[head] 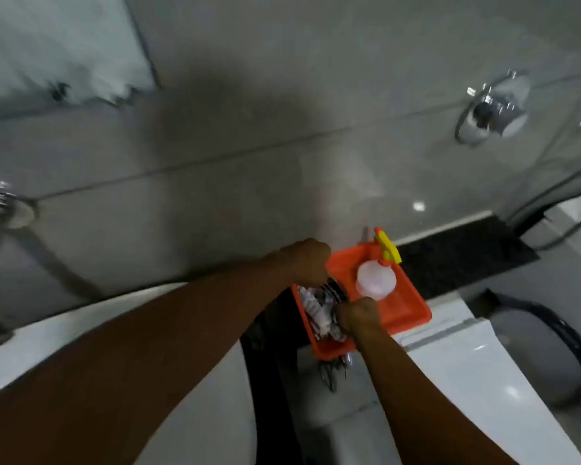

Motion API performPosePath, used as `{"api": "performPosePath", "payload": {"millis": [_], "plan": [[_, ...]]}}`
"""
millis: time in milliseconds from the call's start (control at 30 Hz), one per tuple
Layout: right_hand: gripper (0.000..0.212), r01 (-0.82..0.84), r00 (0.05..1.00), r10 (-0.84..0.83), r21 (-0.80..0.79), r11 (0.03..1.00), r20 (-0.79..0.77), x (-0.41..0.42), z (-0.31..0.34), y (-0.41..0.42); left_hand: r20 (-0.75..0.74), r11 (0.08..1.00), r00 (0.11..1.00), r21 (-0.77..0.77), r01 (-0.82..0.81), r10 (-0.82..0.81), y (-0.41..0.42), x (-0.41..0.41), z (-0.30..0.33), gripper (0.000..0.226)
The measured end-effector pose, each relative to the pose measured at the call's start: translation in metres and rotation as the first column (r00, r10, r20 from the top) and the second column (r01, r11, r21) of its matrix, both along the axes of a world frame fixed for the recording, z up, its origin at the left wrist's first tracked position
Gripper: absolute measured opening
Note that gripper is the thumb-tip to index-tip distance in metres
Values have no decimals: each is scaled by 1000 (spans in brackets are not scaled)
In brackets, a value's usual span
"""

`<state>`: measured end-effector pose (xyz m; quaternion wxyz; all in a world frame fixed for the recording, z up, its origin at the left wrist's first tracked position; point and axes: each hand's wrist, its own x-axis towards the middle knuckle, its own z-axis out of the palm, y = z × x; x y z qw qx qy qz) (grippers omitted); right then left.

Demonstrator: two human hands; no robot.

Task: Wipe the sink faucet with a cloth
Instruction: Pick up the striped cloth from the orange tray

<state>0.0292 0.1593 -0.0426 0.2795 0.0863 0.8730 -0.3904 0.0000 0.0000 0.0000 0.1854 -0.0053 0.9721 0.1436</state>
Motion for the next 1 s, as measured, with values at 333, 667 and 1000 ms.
{"api": "performPosePath", "payload": {"millis": [333,667,1000], "plan": [[50,-165,986,157,147,975,60,-42,-103,7,244,965,947,105,-239,208,14,-33,-140,44],[17,37,981,-9,-139,990,196,-70,-93,6,301,845,883,298,-445,359,-3,-37,-118,11],[38,189,966,24,-765,616,258,-49,51,-31,530,8,622,757,-653,576,-61,30,49,26]]}}
